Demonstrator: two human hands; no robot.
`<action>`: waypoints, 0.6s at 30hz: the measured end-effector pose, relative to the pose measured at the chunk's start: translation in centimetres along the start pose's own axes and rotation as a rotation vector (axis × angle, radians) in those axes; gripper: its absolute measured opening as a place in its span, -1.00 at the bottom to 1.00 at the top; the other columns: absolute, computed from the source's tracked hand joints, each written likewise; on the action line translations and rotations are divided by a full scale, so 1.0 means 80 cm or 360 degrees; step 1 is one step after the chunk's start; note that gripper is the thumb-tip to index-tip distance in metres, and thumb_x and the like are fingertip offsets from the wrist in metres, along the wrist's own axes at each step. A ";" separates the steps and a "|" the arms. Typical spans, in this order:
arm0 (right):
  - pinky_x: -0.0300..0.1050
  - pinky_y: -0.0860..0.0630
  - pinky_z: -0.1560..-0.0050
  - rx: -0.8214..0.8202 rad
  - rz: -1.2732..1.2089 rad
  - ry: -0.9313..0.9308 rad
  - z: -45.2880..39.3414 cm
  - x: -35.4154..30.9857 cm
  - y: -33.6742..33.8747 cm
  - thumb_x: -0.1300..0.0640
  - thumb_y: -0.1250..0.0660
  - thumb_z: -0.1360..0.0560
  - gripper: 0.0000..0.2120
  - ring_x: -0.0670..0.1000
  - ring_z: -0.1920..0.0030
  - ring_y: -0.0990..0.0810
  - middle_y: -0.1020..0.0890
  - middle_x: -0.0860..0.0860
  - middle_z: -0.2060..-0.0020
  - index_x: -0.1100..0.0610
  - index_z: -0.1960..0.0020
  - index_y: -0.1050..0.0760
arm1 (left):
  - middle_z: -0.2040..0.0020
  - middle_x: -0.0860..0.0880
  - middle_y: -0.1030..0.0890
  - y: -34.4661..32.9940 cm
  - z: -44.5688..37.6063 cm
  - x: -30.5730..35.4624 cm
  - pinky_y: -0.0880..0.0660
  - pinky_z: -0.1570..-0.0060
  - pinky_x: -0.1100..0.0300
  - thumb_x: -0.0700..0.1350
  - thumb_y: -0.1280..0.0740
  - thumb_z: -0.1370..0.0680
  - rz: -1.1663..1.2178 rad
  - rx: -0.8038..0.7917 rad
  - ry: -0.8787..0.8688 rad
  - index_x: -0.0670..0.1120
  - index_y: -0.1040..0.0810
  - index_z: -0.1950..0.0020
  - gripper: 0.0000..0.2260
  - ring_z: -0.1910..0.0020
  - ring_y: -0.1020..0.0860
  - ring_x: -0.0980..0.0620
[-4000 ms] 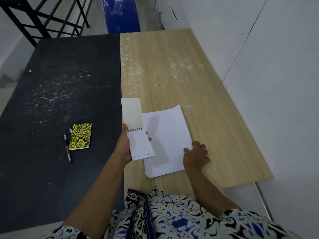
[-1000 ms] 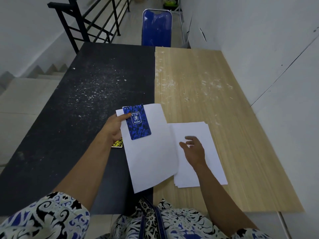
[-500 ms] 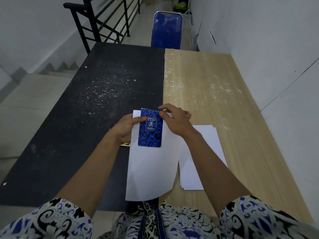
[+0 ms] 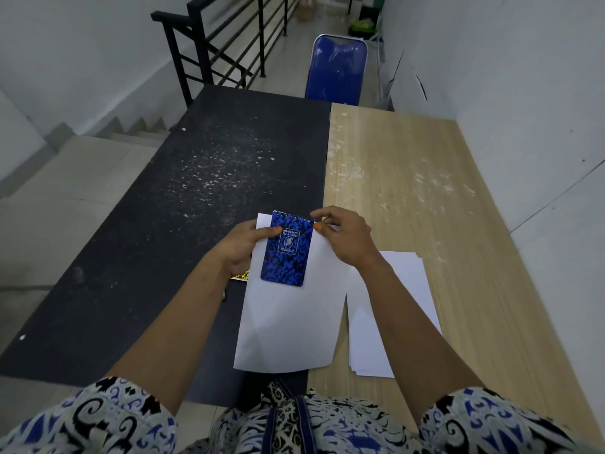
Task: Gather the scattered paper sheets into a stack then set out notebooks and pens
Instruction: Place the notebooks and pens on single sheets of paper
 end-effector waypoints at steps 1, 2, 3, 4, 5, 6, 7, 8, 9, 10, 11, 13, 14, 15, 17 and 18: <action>0.16 -0.41 -0.26 0.0013 0.0006 -0.0010 0.000 0.001 0.000 0.06 -0.38 -0.51 -0.85 -0.20 0.03 -0.59 -0.63 -0.25 0.08 -0.15 -0.03 -0.59 | -0.08 -0.23 -0.66 0.001 0.000 0.000 -0.63 0.14 0.00 -0.22 -0.32 -0.55 -0.0001 -0.0006 0.0003 -0.20 -0.54 -0.22 -0.75 0.03 -0.67 -0.13; 0.15 -0.40 -0.27 0.0027 0.0019 -0.0021 -0.001 0.001 -0.001 0.05 -0.38 -0.51 -0.86 -0.21 0.03 -0.59 -0.63 -0.26 0.08 -0.16 -0.02 -0.59 | -0.09 -0.23 -0.65 0.003 0.000 0.000 -0.62 0.14 0.00 -0.22 -0.32 -0.55 -0.0005 -0.0007 0.0004 -0.20 -0.53 -0.23 -0.75 0.02 -0.67 -0.14; 0.15 -0.37 -0.29 0.0035 0.0044 -0.0033 -0.003 0.000 -0.002 0.05 -0.38 -0.51 -0.86 -0.21 0.02 -0.58 -0.63 -0.25 0.09 -0.16 -0.02 -0.59 | -0.10 -0.24 -0.65 0.006 -0.001 0.001 -0.62 0.13 -0.01 -0.22 -0.32 -0.56 -0.0007 -0.0007 0.0006 -0.21 -0.53 -0.23 -0.75 0.02 -0.67 -0.14; 0.14 -0.33 -0.31 0.0037 0.0072 -0.0045 -0.003 0.000 -0.004 0.04 -0.37 -0.51 -0.86 -0.21 0.02 -0.57 -0.63 -0.25 0.08 -0.17 -0.03 -0.59 | -0.11 -0.25 -0.64 0.008 -0.002 0.000 -0.62 0.11 -0.02 -0.22 -0.32 -0.56 -0.0014 -0.0001 0.0006 -0.21 -0.53 -0.24 -0.75 0.01 -0.67 -0.14; 0.12 -0.28 -0.33 0.0032 0.0096 -0.0058 -0.003 -0.001 -0.005 0.03 -0.36 -0.52 -0.87 -0.21 0.01 -0.56 -0.62 -0.25 0.08 -0.17 -0.03 -0.58 | -0.11 -0.25 -0.64 0.009 -0.002 -0.001 -0.62 0.10 -0.02 -0.22 -0.32 -0.56 -0.0014 0.0010 0.0010 -0.21 -0.53 -0.24 -0.74 0.01 -0.66 -0.15; 0.09 -0.22 -0.34 0.0016 0.0111 -0.0075 -0.003 -0.001 -0.008 0.02 -0.35 -0.52 -0.87 -0.21 -0.01 -0.54 -0.62 -0.24 0.07 -0.17 -0.04 -0.57 | -0.12 -0.26 -0.64 0.011 -0.003 -0.002 -0.62 0.09 -0.02 -0.23 -0.32 -0.56 -0.0019 0.0025 0.0007 -0.21 -0.53 -0.25 -0.73 0.02 -0.66 -0.15; 0.07 -0.16 -0.33 -0.0004 0.0117 -0.0094 -0.004 -0.002 -0.012 -0.01 -0.35 -0.51 -0.86 -0.21 -0.02 -0.52 -0.61 -0.24 0.07 -0.16 -0.06 -0.56 | -0.11 -0.26 -0.63 0.014 -0.004 -0.002 -0.62 0.10 -0.02 -0.24 -0.32 -0.56 -0.0018 0.0034 -0.0001 -0.22 -0.52 -0.26 -0.73 0.04 -0.67 -0.14; 0.07 -0.11 -0.32 -0.0022 0.0127 -0.0114 -0.005 -0.003 -0.015 -0.05 -0.35 -0.49 -0.84 -0.21 -0.03 -0.49 -0.60 -0.24 0.07 -0.16 -0.07 -0.56 | -0.10 -0.26 -0.63 0.015 -0.004 -0.002 -0.63 0.11 0.00 -0.25 -0.31 -0.56 -0.0019 0.0036 -0.0011 -0.23 -0.52 -0.26 -0.73 0.06 -0.67 -0.13; 0.07 -0.07 -0.32 -0.0047 0.0169 -0.0122 -0.006 -0.005 -0.019 -0.09 -0.36 -0.48 -0.82 -0.21 -0.04 -0.47 -0.59 -0.24 0.05 -0.17 -0.08 -0.56 | -0.09 -0.26 -0.64 0.015 -0.004 -0.002 -0.63 0.12 0.01 -0.26 -0.31 -0.55 -0.0013 0.0031 -0.0011 -0.23 -0.52 -0.25 -0.74 0.08 -0.67 -0.13; 0.09 -0.05 -0.32 -0.0086 0.0243 -0.0119 -0.010 -0.008 -0.024 -0.13 -0.35 -0.48 -0.81 -0.19 -0.07 -0.46 -0.58 -0.25 0.03 -0.16 -0.07 -0.57 | -0.07 -0.25 -0.65 0.017 -0.004 -0.002 -0.63 0.14 0.02 -0.26 -0.31 -0.56 -0.0016 0.0025 -0.0007 -0.22 -0.53 -0.23 -0.76 0.09 -0.68 -0.12; 0.11 -0.05 -0.32 -0.0135 0.0324 -0.0115 -0.012 -0.010 -0.029 -0.15 -0.34 -0.48 -0.82 -0.17 -0.09 -0.46 -0.58 -0.24 0.02 -0.16 -0.05 -0.57 | -0.04 -0.24 -0.66 0.017 -0.004 -0.002 -0.63 0.15 0.02 -0.27 -0.30 -0.56 -0.0018 0.0012 -0.0002 -0.22 -0.54 -0.21 -0.78 0.10 -0.68 -0.12; 0.14 -0.10 -0.32 -0.0223 0.0387 -0.0127 -0.016 -0.011 -0.038 -0.14 -0.34 -0.49 -0.88 -0.12 -0.09 -0.47 -0.57 -0.23 0.06 -0.14 0.04 -0.57 | -0.03 -0.23 -0.67 0.018 -0.003 -0.001 -0.64 0.16 0.03 -0.26 -0.30 -0.56 -0.0036 0.0009 -0.0019 -0.21 -0.54 -0.18 -0.79 0.09 -0.68 -0.12; 0.13 -0.14 -0.31 -0.0251 0.0364 -0.0139 -0.018 -0.010 -0.040 -0.12 -0.35 -0.49 -0.92 -0.13 -0.05 -0.47 -0.56 -0.23 0.09 -0.14 0.08 -0.55 | -0.05 -0.23 -0.66 0.022 -0.004 -0.001 -0.64 0.13 0.02 -0.23 -0.31 -0.55 -0.0039 0.0018 -0.0036 -0.21 -0.54 -0.19 -0.78 0.07 -0.67 -0.12; 0.11 -0.19 -0.29 -0.0271 0.0338 -0.0147 -0.019 -0.009 -0.043 -0.11 -0.36 -0.49 -0.94 -0.13 -0.01 -0.46 -0.56 -0.22 0.11 -0.15 0.10 -0.55 | -0.07 -0.22 -0.66 0.027 -0.004 -0.002 -0.63 0.08 0.00 -0.18 -0.33 -0.54 -0.0011 0.0019 -0.0051 -0.22 -0.54 -0.20 -0.74 0.03 -0.66 -0.12; 0.10 -0.23 -0.28 -0.0299 0.0328 -0.0168 -0.019 -0.004 -0.045 -0.09 -0.38 -0.49 -0.94 -0.13 0.01 -0.46 -0.58 -0.20 0.11 -0.13 0.09 -0.56 | -0.11 -0.17 -0.65 0.048 -0.008 -0.010 -0.59 -0.02 -0.03 -0.02 -0.37 -0.51 -0.0003 0.0101 -0.0084 -0.21 -0.55 -0.24 -0.63 -0.02 -0.64 -0.11; 0.12 -0.22 -0.29 -0.0308 0.0346 -0.0186 -0.019 0.000 -0.046 -0.09 -0.38 -0.49 -0.92 -0.13 0.01 -0.46 -0.58 -0.19 0.10 -0.11 0.06 -0.58 | -0.09 -0.13 -0.65 0.065 -0.011 -0.018 -0.56 -0.02 0.00 0.03 -0.38 -0.52 -0.0061 0.0234 -0.0081 -0.18 -0.56 -0.23 -0.62 -0.02 -0.63 -0.09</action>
Point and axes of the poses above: each hand's wrist, its own z-axis away from the middle knuckle, its own y-axis out of the back of the hand, x = y × z, the point moved 8 cm from there along -z, towards the middle knuckle
